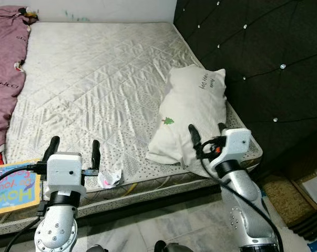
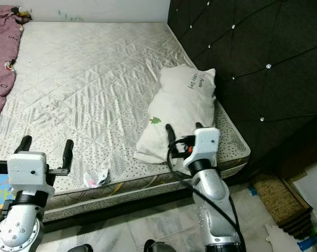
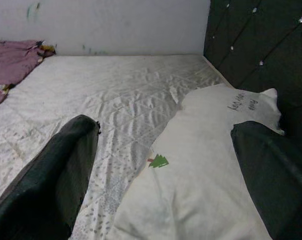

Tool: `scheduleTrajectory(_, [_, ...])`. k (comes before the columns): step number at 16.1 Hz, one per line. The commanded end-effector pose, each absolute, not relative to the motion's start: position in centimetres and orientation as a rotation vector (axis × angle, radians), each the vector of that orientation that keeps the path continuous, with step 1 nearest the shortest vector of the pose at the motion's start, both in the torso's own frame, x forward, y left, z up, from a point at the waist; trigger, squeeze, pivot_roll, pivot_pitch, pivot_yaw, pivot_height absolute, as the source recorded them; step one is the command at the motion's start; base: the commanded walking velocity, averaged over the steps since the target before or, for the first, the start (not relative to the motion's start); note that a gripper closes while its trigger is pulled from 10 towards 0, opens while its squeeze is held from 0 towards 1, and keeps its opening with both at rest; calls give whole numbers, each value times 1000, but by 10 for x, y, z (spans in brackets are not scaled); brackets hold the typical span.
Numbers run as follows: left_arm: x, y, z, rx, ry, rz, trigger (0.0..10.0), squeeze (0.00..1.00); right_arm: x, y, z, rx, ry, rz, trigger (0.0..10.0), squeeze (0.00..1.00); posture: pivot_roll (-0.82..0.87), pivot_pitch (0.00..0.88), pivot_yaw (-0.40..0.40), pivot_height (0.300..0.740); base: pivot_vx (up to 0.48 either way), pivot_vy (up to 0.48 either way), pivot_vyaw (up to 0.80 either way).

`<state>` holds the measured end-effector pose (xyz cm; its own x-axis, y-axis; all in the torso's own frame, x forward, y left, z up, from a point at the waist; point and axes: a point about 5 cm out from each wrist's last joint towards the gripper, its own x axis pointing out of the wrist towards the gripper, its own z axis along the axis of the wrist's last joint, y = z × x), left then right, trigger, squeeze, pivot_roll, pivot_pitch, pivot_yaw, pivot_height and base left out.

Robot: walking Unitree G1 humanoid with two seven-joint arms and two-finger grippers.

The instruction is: Clean up the room

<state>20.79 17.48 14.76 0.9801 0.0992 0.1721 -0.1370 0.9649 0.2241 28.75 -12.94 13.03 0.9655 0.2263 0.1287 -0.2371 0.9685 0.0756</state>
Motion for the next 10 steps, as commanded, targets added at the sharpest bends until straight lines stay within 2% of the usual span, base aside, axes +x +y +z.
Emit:
scheduleTrajectory(1, [208, 174, 144, 226, -142, 106, 10000, 0, 285, -128, 129, 43, -129, 252, 10000, 0, 58, 180, -115, 740, 0, 0, 0])
scheduleTrajectory(5, [210, 175, 143, 218, -138, 108, 10000, 0, 287, -128, 128, 46, -124, 250, 10000, 0, 60, 185, -119, 740, 0, 0, 730])
scheduleTrajectory(9, [212, 176, 142, 188, -123, 102, 10000, 0, 288, -130, 128, 70, -124, 241, 10000, 0, 57, 189, -119, 740, 0, 0, 0])
scheduleTrajectory(10, [212, 176, 142, 181, -121, 101, 10000, 0, 288, -130, 127, 72, -122, 239, 10000, 0, 55, 190, -120, 740, 0, 262, 0])
